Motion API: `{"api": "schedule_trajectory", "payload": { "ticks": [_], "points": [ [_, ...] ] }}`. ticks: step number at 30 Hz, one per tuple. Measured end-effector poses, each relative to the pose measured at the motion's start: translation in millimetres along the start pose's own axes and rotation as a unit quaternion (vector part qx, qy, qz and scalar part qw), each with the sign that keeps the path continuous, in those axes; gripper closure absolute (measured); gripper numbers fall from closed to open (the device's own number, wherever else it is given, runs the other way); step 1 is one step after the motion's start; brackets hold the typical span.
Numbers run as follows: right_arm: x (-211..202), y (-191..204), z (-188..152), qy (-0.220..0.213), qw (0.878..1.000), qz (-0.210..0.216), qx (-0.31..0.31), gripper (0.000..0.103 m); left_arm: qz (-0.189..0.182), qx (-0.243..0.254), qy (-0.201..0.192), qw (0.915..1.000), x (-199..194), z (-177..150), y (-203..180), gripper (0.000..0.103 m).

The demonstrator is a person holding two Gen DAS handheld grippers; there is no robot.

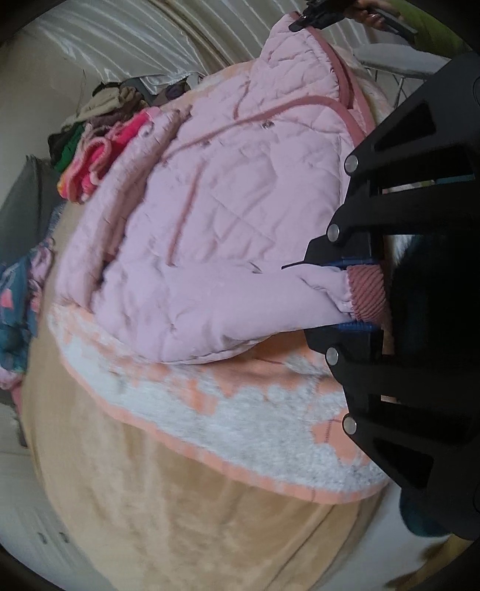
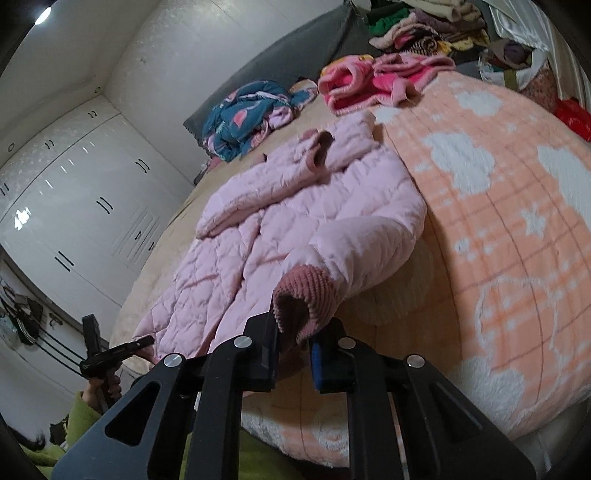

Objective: Fold large clothes
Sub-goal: 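Lift the held hem with both tools and fold it toward the collar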

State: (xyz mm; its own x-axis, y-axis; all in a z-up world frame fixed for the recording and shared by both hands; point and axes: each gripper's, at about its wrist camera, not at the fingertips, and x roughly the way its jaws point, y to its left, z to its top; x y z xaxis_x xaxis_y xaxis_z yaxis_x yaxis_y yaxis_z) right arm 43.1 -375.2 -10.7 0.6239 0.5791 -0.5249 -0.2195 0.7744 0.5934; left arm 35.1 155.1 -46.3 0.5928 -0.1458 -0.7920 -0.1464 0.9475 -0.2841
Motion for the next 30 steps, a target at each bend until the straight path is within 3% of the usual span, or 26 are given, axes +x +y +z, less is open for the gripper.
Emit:
{"api": "schedule_trajectory", "payload": {
  "ticks": [13,30],
  "points": [
    [-8.0,18.0,25.2,-0.044,0.999,0.007,-0.028,0.091,0.005,0.027,-0.072,0.997,-37.2,36.9,-31.5,0.091],
    [-9.6,23.2,55.9,-0.08,0.996,0.013,-0.02,0.091,0.005,0.028,-0.115,0.9929,-55.6,74.3,-43.8,0.091]
  ]
}}
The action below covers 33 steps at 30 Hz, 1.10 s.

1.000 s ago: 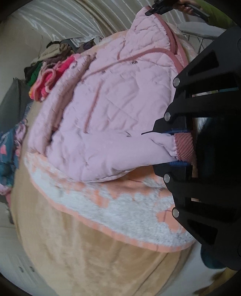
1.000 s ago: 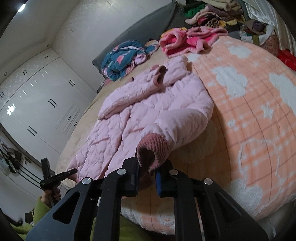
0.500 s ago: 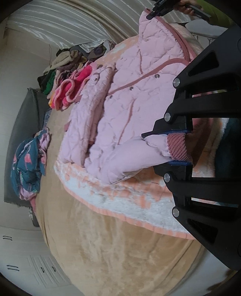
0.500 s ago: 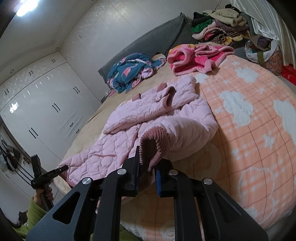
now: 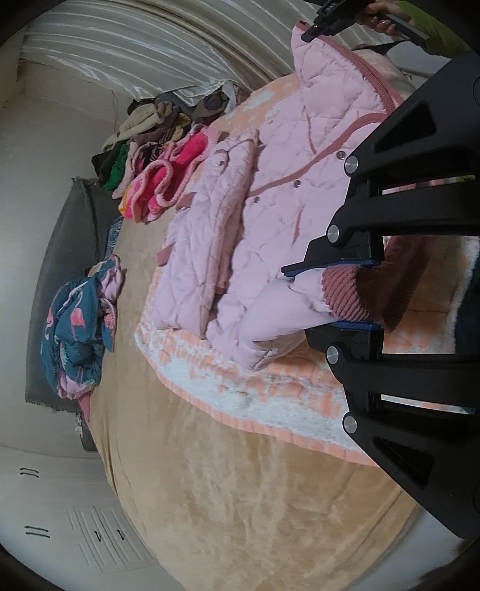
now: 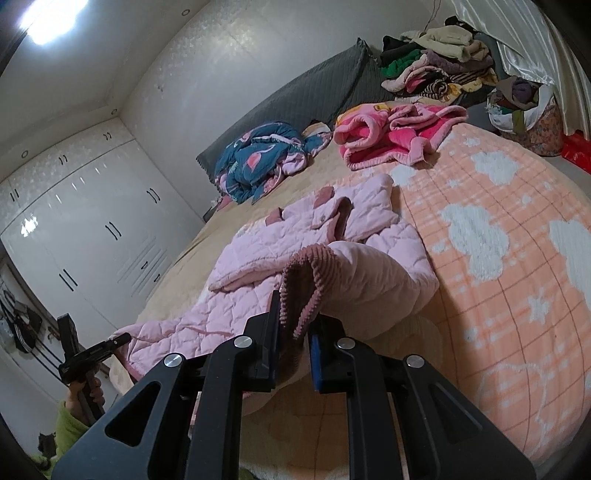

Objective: Fold large clothes
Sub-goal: 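Lift the held hem with both tools and fold it toward the collar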

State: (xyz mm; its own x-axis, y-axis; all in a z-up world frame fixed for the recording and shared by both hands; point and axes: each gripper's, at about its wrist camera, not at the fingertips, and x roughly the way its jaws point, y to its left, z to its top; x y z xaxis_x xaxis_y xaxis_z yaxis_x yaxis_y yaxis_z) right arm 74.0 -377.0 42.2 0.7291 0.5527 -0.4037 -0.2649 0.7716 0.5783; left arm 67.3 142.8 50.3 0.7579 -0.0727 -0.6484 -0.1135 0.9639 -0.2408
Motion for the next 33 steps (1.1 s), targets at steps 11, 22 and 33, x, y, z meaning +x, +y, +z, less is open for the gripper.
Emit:
{"api": "schedule_trajectory", "payload": {
  "ticks": [11,22,33],
  "points": [
    [12.4,9.8,33.8,-0.02,1.0,0.003,-0.012,0.091,0.003,-0.001,-0.019,0.9998,3.6,32.8,-5.2,0.091],
    [24.5,20.4,71.1,-0.037,0.999,0.002,-0.038,0.091,0.012,0.006,-0.036,0.9993,10.2,66.3,-12.1,0.091],
    [39.5,24.3,102.7,-0.057,0.997,-0.002,-0.047,0.091,0.016,0.006,-0.048,0.9987,20.0,103.1,-18.1,0.091]
  ]
}}
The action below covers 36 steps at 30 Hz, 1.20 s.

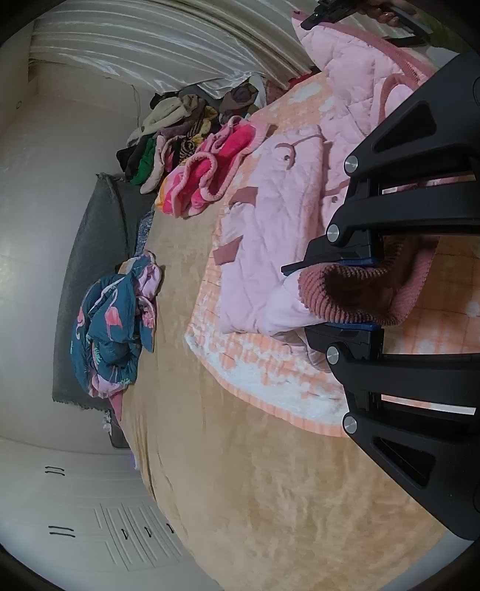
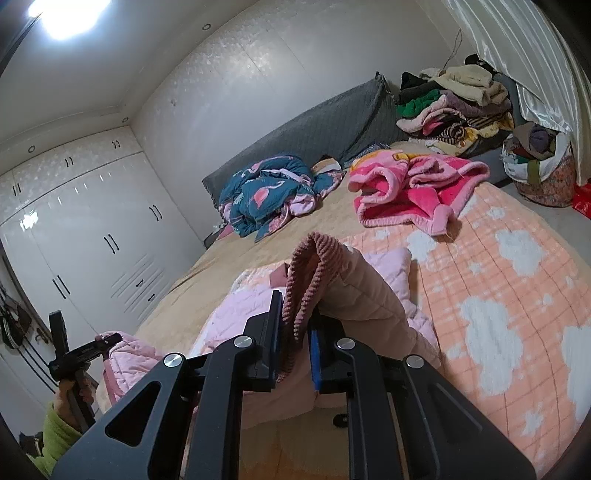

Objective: Fold large clothes
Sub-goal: 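Lift the held hem with both tools and fold it toward the collar, then lower the hem onto the jacket and open the left tool while right holds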

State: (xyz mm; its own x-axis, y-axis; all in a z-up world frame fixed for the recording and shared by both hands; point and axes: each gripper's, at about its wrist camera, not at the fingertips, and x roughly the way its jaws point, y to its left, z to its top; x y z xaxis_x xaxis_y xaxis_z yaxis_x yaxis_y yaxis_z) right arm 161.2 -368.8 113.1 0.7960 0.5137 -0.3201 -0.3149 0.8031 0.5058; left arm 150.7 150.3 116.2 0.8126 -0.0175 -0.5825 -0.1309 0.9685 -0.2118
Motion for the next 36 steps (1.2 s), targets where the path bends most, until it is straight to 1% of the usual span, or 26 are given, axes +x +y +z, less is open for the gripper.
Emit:
{"api": "schedule_trajectory", "payload": {
  "ticks": [8,13,17,24,36],
  "points": [
    [12.7,2.3,26.1,-0.018,1.0,-0.003,-0.006,0.091,0.001,-0.017,-0.014,0.9998,9.9,24.9,2.9,0.091],
    [23.0,0.5,39.9,-0.031,0.999,-0.011,0.001,0.091,0.01,-0.025,-0.027,0.9993,14.4,39.6,4.4,0.09],
    [32.7,-0.3,49.0,-0.038,0.999,-0.015,0.002,0.091,0.018,-0.022,-0.033,0.999,22.3,49.8,0.8,0.089],
    [56.7,-2.3,64.8,-0.038,0.999,-0.033,-0.008,0.091,0.032,-0.015,-0.039,0.9986,36.8,61.9,-2.7,0.089],
    [109.9,-19.0,86.8,-0.031,0.997,-0.07,-0.004,0.091,0.057,-0.008,-0.043,0.9974,67.9,74.9,-2.1,0.087]
  ]
}}
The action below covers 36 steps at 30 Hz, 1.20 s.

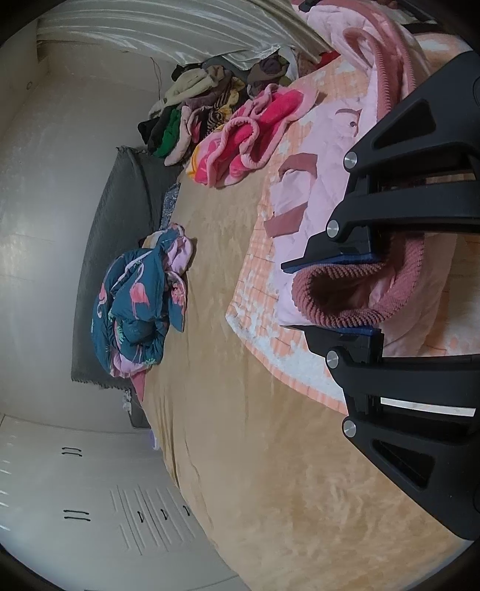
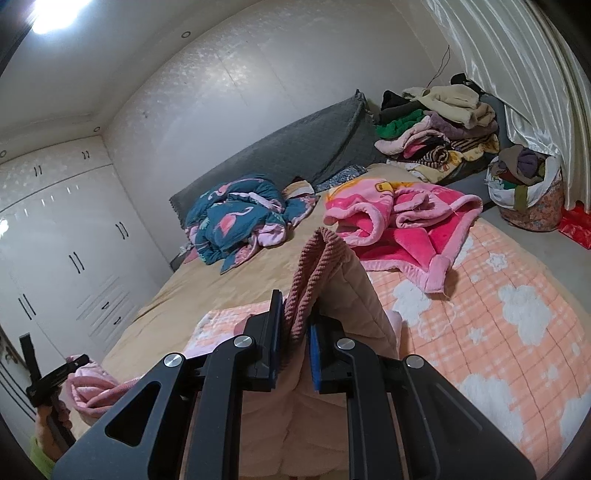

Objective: Fold large clothes
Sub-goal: 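Lower the hem onto the jacket and open the left tool while right holds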

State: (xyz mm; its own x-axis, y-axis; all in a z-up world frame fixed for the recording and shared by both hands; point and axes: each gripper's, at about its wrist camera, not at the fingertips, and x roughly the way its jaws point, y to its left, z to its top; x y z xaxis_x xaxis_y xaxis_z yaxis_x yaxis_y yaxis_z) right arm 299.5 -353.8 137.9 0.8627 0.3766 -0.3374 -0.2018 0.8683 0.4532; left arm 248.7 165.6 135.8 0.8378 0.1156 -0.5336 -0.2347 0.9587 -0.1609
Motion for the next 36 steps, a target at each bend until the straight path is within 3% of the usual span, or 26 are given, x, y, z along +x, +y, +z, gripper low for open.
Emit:
{"api": "schedule_trajectory", "payload": {
  "ticks": [12,30,36],
  "points": [
    [48.0,-17.8,1.5,0.012,0.999,-0.037,0.001,0.091,0.022,0.009,-0.016,0.9996,21.6,8.5,-4.0,0.078],
    [109.3,-35.9,-9.1,0.037,0.995,-0.089,-0.01,0.091,0.014,0.003,-0.022,0.9997,47.4,18.4,0.8,0.064],
    [126.3,-40.9,-12.7,0.045,0.994,-0.101,-0.01,0.091,0.013,-0.003,-0.04,0.9991,48.0,20.4,1.0,0.057]
  ]
}}
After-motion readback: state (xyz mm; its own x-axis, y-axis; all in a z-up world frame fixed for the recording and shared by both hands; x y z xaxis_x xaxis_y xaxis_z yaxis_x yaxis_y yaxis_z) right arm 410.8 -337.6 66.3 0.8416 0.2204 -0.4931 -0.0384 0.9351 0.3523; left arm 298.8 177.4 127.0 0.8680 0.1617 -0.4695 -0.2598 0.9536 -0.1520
